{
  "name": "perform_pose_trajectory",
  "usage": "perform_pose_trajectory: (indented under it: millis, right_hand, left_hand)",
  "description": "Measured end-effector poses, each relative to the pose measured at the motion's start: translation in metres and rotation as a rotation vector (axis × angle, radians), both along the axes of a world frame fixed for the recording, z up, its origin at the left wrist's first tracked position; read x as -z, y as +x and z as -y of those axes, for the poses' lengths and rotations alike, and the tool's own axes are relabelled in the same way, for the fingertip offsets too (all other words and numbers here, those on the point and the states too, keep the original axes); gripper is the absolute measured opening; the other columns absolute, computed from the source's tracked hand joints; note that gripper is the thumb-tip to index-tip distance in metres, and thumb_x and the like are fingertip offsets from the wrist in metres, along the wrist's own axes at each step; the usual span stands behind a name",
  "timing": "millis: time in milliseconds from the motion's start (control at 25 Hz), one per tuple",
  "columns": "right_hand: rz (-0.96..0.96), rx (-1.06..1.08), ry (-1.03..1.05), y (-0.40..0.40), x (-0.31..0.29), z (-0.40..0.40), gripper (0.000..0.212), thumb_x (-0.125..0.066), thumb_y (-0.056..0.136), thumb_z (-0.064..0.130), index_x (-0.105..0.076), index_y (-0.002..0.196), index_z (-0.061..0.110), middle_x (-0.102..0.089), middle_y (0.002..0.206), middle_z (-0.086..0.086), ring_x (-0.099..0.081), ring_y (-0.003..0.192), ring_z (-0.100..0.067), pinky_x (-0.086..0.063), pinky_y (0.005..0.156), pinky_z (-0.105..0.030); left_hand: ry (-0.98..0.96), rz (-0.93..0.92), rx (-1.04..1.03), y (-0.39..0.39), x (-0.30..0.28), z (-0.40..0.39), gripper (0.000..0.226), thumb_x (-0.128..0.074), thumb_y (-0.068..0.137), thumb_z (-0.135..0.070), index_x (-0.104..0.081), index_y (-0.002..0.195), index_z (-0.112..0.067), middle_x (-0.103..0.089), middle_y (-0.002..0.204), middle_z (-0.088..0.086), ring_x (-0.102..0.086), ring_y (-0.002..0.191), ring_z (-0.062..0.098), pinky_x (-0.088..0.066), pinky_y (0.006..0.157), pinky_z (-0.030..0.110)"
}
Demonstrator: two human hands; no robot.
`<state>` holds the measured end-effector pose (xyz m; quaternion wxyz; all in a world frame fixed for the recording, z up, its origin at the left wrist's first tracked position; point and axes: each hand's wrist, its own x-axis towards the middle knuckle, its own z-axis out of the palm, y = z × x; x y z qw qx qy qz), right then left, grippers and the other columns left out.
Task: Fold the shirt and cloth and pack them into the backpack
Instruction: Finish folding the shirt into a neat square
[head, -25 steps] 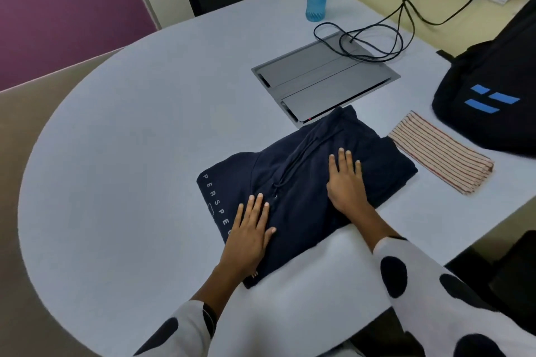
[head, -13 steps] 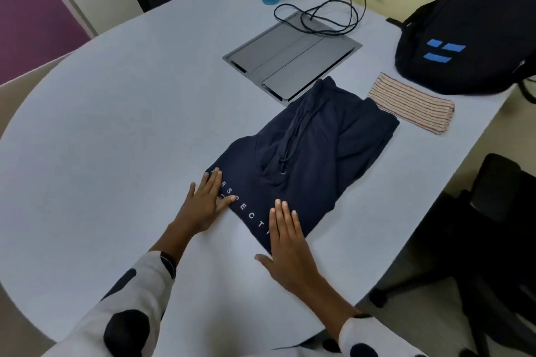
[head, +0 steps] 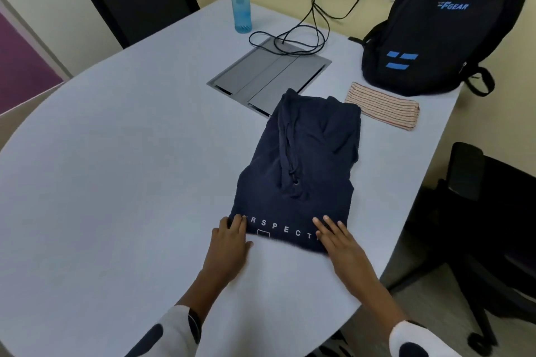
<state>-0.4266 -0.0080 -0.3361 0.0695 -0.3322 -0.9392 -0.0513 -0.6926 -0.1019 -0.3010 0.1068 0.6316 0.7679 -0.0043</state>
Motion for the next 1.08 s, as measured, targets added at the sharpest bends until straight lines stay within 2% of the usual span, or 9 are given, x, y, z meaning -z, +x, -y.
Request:
perform_pose_trajectory:
  millis: [120,240,320,440,520,680,760,880,1080]
  right_hand:
    - [-0.066,0.1,-0.026,0.005,-0.003,0.009,0.057,-0.079,0.055,-0.015,-0.069,0.108,0.003,-0.061,0.128,-0.013,-0.055,0.121,-0.028,-0.021,0.114,-0.033]
    - [-0.102,0.169,-0.184,0.008,-0.011,0.021,0.076,-0.09,0.027,-0.012,-0.074,0.099,0.003,-0.071,0.109,-0.014,-0.069,0.1,-0.026,-0.049,0.092,-0.029]
    - [-0.147,0.187,-0.253,0.007,-0.017,0.024,0.079,-0.091,0.018,-0.009,-0.075,0.094,0.006,-0.073,0.101,-0.01,-0.071,0.092,-0.023,-0.055,0.078,-0.028]
    - [-0.258,0.257,-0.338,0.013,-0.033,0.024,0.058,-0.088,0.054,-0.001,-0.071,0.109,0.008,-0.067,0.116,0.0,-0.066,0.105,-0.012,-0.044,0.094,-0.019]
    - [-0.275,0.313,-0.429,0.024,-0.039,0.026,0.034,-0.066,0.084,0.004,-0.066,0.117,0.01,-0.063,0.121,0.004,-0.06,0.111,-0.01,-0.043,0.1,-0.022]
    - [-0.447,0.393,-0.356,0.036,-0.05,0.021,0.043,-0.074,0.057,-0.012,-0.075,0.088,0.018,-0.073,0.083,0.007,-0.069,0.073,-0.014,-0.057,0.073,-0.034]
    - [-0.583,0.46,-0.429,0.036,-0.064,0.012,0.044,-0.074,0.058,-0.011,-0.074,0.088,0.021,-0.068,0.085,0.017,-0.066,0.08,-0.007,-0.054,0.08,-0.032]
    - [-0.829,0.544,-0.616,0.039,-0.091,-0.002,0.045,-0.071,0.067,-0.013,-0.069,0.088,0.027,-0.07,0.085,0.021,-0.064,0.087,0.001,-0.049,0.079,-0.01]
    - [-1.297,0.61,-0.762,0.05,-0.14,-0.023,0.036,-0.079,0.066,-0.009,-0.07,0.085,0.019,-0.074,0.087,0.002,-0.071,0.086,-0.014,-0.056,0.078,-0.021]
  left_hand:
    - [0.118,0.059,-0.053,0.004,0.004,0.003,0.055,-0.075,0.048,0.014,-0.062,0.097,-0.009,-0.061,0.105,0.007,-0.059,0.074,0.03,-0.043,0.052,0.031]
    - [0.178,0.214,-0.237,0.006,0.003,-0.002,0.044,-0.054,0.073,0.013,-0.052,0.112,-0.007,-0.047,0.127,0.013,-0.052,0.09,0.031,-0.041,0.069,0.03]
    - [0.191,0.289,-0.317,0.006,0.004,-0.003,0.034,-0.049,0.084,0.004,-0.05,0.116,-0.008,-0.051,0.118,0.011,-0.051,0.095,0.025,-0.035,0.074,0.023]
    - [0.194,0.514,-0.454,-0.001,-0.003,-0.004,0.024,-0.06,0.08,0.001,-0.057,0.096,-0.017,-0.061,0.103,0.0,-0.057,0.087,0.018,-0.033,0.066,0.018]
    - [0.172,0.59,-0.438,-0.003,-0.005,0.001,0.027,-0.067,0.075,0.001,-0.058,0.087,-0.021,-0.064,0.096,-0.005,-0.056,0.078,0.01,-0.034,0.062,0.01]
    - [0.206,0.517,-0.236,0.01,-0.003,0.011,0.043,-0.06,0.075,0.009,-0.06,0.102,-0.024,-0.054,0.092,-0.004,-0.049,0.083,0.012,-0.036,0.066,0.01]
    - [0.253,0.48,-0.218,0.014,-0.006,0.009,0.044,-0.064,0.077,0.009,-0.062,0.108,-0.024,-0.051,0.091,-0.005,-0.047,0.087,0.014,-0.036,0.067,0.009]
    - [0.41,0.463,-0.196,0.014,-0.033,0.0,0.035,-0.074,0.076,0.003,-0.07,0.103,-0.02,-0.053,0.087,-0.003,-0.05,0.083,0.014,-0.035,0.067,0.007]
    - [0.668,0.506,-0.003,0.005,-0.093,-0.012,0.018,-0.076,0.077,-0.015,-0.072,0.095,-0.018,-0.062,0.108,-0.001,-0.054,0.102,0.01,-0.044,0.087,0.029]
